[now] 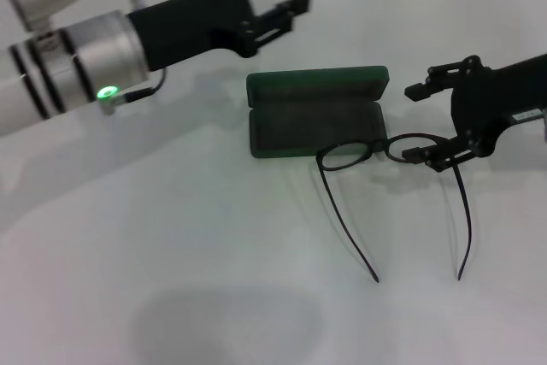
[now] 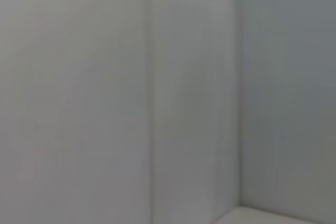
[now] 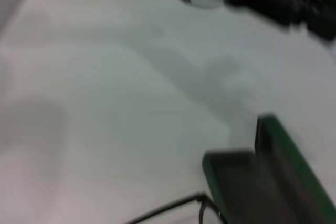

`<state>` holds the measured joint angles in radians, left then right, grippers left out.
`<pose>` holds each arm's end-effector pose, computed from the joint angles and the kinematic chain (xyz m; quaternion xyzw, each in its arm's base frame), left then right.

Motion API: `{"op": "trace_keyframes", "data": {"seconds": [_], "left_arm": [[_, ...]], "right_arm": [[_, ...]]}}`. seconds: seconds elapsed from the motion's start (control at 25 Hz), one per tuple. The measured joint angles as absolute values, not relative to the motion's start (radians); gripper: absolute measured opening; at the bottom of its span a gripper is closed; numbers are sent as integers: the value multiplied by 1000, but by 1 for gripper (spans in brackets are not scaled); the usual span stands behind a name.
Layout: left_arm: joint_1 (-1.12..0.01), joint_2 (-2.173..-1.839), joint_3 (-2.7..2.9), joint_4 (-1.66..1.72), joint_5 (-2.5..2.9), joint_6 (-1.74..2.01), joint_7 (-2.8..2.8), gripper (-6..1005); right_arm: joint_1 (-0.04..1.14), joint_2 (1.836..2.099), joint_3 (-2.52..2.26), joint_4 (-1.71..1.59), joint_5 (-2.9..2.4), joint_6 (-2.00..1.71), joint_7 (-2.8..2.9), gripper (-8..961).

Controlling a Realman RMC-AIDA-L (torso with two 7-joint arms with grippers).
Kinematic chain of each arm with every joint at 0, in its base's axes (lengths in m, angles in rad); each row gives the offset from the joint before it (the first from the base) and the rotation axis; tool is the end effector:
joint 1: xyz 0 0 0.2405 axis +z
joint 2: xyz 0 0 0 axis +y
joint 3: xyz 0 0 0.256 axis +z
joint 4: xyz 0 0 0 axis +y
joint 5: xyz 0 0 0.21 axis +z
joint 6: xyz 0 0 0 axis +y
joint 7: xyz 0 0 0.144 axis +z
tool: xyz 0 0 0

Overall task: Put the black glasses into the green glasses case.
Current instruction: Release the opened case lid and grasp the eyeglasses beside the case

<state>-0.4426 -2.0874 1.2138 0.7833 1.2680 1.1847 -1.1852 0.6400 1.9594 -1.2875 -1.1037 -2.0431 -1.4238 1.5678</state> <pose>-0.2012 0.3672 -0.0031 -0.8909 -0.1186 -0.3489 0.2653 0.1655 0.3795 0.0153 -0.9933 -0.0523 0.0055 0.1034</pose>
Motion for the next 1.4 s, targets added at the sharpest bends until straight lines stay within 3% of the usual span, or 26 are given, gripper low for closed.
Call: {"op": "trace_keyframes", "data": {"seconds": [0.24, 0.4, 0.72, 0.8, 1.04, 1.4], "left_arm": [[-445, -2089, 1153, 675, 1242, 1215, -1189, 467], [-451, -2091, 1151, 639, 1220, 1218, -1160, 500], [-487, -2086, 1155, 582, 1210, 1226, -1133, 698], [-487, -2086, 1157, 582, 1212, 1231, -1133, 708], [-487, -2086, 1156, 581, 1212, 1246, -1124, 726], [-487, -2088, 1161, 569, 1208, 1250, -1114, 724]], "right_arm": [[757, 2019, -1314, -1105, -2317, -1438, 1692, 840], [790, 2023, -1400, -1081, -2346, -1397, 1731, 833], [832, 2025, -1481, -1020, -2361, -1337, 1753, 816], [834, 2025, -1493, -1009, -2363, -1319, 1755, 644], [837, 2025, -1538, -987, -2364, -1268, 1755, 464], [847, 2028, -1575, -983, -2358, -1250, 1756, 426]]}}
